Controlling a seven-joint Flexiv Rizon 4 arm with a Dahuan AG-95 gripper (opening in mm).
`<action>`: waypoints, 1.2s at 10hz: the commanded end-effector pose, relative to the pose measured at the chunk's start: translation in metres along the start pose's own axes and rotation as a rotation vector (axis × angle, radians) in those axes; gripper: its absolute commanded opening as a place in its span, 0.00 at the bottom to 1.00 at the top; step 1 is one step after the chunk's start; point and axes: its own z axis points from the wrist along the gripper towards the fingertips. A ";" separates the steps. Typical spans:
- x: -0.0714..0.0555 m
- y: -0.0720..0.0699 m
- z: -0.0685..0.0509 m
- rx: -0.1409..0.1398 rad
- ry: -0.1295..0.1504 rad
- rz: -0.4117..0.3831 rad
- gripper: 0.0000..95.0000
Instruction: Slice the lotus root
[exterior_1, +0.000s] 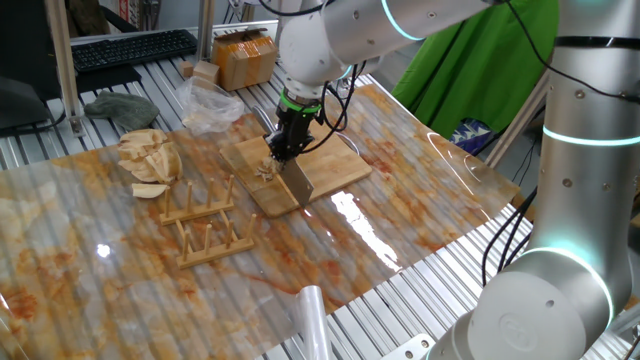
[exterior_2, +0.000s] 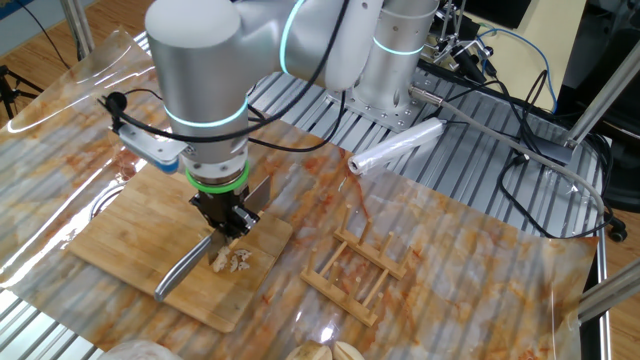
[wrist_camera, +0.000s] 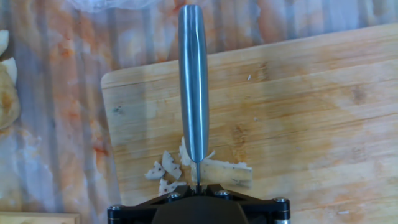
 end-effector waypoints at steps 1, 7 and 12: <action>0.000 0.000 0.019 0.002 -0.014 -0.003 0.00; 0.003 -0.001 -0.015 0.018 0.033 -0.002 0.00; 0.003 -0.001 -0.014 0.020 0.032 -0.002 0.00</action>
